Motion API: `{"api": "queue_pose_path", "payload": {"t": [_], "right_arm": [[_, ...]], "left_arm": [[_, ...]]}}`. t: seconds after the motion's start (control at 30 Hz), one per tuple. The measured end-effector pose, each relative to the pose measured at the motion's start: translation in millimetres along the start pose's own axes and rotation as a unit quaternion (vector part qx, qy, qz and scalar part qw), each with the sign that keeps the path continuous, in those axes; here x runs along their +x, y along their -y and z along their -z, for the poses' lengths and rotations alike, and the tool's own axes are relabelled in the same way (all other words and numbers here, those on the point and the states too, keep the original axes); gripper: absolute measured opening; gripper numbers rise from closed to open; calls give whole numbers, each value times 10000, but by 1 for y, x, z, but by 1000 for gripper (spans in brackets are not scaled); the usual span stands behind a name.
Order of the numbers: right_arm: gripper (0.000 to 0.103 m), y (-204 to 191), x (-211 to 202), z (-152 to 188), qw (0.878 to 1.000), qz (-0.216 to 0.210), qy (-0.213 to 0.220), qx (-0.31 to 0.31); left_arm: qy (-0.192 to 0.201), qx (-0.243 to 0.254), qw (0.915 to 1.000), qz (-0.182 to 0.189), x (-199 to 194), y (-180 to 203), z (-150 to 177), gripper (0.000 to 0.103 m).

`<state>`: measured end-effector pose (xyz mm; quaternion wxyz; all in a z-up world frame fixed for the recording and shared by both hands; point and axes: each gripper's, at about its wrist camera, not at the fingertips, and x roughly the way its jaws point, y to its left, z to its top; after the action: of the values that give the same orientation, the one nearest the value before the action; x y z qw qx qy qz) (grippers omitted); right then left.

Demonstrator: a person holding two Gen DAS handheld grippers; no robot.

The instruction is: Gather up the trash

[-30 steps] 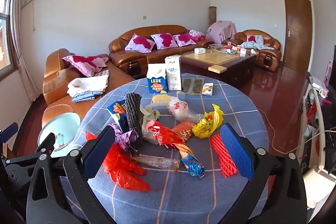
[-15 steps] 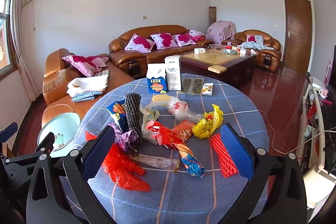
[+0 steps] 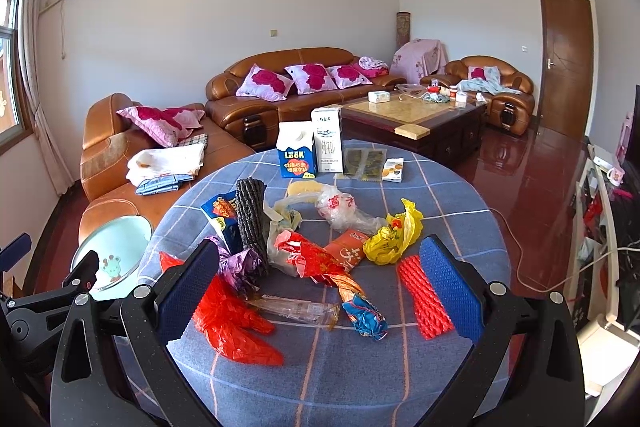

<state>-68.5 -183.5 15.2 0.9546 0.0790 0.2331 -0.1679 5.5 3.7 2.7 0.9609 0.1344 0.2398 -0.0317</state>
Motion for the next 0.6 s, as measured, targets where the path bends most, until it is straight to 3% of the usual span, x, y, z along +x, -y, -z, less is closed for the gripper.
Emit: {"api": "queue_pose_path", "payload": {"t": [0.6], "right_arm": [[99,0,3,1,10000,-12,-11,12]], "left_arm": [[4,-5,10000,3,0,-1,0,98]]}}
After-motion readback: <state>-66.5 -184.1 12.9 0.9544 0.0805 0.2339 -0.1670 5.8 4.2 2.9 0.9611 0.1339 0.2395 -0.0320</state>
